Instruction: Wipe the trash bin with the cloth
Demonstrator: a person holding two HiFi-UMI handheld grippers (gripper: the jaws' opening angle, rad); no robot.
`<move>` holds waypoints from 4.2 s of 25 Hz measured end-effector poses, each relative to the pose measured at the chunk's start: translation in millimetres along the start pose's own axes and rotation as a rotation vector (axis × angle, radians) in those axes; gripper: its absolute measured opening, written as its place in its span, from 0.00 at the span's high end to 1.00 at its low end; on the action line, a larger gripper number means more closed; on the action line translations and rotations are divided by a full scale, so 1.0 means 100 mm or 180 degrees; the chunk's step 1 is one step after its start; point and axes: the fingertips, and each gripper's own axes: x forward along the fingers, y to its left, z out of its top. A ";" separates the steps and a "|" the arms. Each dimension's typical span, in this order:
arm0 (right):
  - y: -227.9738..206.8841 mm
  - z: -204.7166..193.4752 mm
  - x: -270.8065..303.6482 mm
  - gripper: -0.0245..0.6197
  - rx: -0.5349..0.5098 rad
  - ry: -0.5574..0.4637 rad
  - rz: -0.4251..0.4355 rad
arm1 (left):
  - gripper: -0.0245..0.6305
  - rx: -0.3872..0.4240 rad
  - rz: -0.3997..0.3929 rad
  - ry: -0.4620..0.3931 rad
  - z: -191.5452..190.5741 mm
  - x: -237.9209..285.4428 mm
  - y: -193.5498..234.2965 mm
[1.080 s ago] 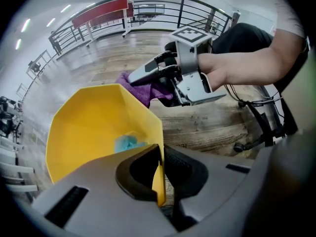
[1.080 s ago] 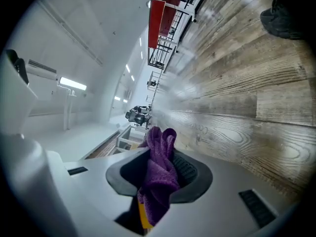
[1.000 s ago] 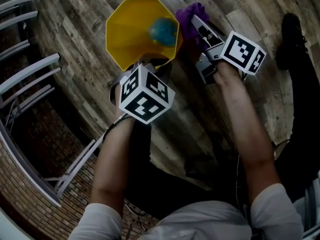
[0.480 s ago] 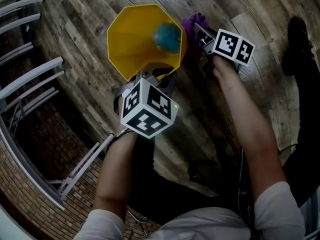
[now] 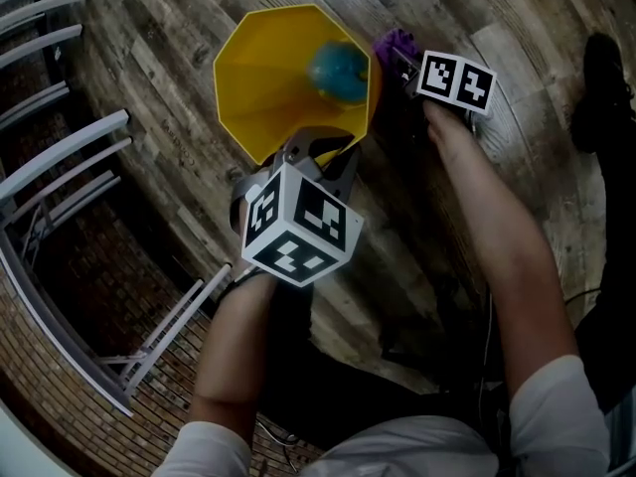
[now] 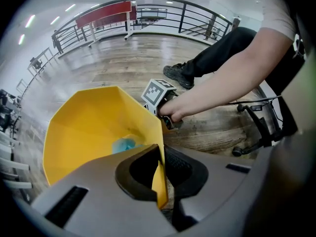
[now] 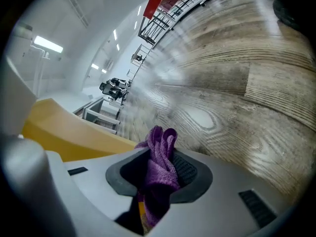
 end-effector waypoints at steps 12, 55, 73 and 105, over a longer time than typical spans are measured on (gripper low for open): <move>-0.29 -0.17 0.08 0.78 -0.0440 0.0252 -0.0484 | 0.93 0.0019 0.0056 -0.0030 -0.01 -0.01 -0.01; 0.99 0.56 -1.67 0.78 0.0469 -0.0464 0.0622 | 0.92 0.0247 -0.0114 0.0401 -0.07 -0.06 -0.13; 1.16 0.12 -1.95 0.78 0.0400 -0.0478 0.0931 | 0.93 -0.0024 0.0389 0.0242 -0.24 -0.03 -0.47; 0.07 -0.51 -0.43 0.78 0.0004 0.0227 0.0245 | 0.94 0.0255 -0.0238 -0.0116 -0.18 -0.01 -0.77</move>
